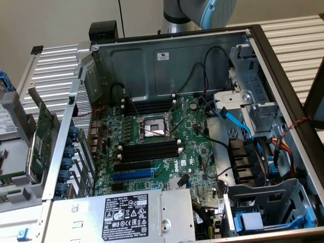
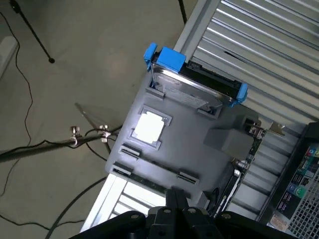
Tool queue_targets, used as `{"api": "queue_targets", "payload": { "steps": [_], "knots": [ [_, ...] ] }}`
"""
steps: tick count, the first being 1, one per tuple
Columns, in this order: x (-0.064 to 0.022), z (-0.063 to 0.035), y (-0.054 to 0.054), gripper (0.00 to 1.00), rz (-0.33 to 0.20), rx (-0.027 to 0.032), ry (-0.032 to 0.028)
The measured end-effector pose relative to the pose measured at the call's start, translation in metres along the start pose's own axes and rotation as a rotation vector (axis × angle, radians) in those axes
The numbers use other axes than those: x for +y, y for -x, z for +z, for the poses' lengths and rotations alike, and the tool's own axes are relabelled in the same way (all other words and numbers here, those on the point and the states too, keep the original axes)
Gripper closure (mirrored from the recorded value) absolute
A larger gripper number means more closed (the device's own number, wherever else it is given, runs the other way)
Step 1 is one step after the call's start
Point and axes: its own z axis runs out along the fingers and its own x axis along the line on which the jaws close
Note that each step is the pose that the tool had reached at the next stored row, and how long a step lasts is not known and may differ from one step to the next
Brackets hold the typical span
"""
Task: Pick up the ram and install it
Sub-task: 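Pick up the ram and move it above insertion slot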
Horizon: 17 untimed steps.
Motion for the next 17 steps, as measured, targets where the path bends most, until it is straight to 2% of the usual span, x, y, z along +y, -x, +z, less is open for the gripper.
{"api": "queue_targets", "payload": {
  "steps": [17],
  "knots": [
    [-0.0001,0.0023,0.0000,0.89,-0.313,0.0084,-0.0017]
  ]
}}
